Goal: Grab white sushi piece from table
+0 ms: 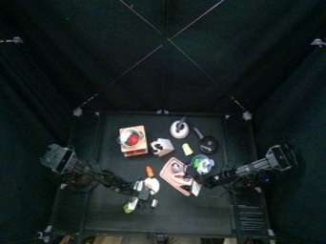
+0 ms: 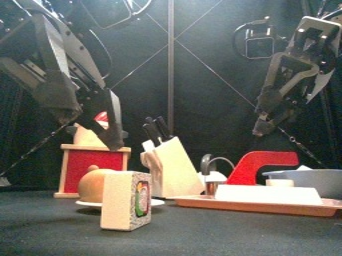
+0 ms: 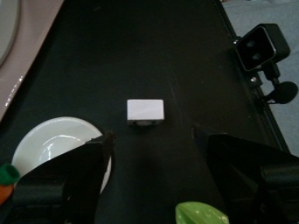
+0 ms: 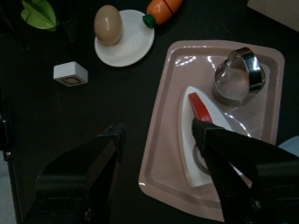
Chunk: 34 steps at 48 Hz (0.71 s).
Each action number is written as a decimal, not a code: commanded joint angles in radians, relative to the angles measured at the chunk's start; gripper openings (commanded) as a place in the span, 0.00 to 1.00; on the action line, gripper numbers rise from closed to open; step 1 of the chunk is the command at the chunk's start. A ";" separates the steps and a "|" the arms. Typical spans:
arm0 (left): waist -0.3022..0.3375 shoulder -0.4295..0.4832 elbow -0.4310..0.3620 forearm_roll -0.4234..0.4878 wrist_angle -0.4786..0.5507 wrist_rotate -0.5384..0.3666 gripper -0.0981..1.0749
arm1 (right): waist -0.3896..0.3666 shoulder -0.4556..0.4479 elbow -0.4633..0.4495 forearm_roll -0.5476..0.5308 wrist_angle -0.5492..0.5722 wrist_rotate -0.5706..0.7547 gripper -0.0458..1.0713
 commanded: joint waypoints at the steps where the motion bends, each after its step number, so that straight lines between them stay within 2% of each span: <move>1: -0.003 0.018 -0.051 0.012 -0.005 0.002 0.96 | 0.003 -0.011 -0.009 -0.002 0.002 0.002 0.87; 34: 0.002 0.103 -0.095 0.041 -0.040 0.003 0.95 | 0.003 0.018 -0.012 -0.002 0.002 0.005 0.87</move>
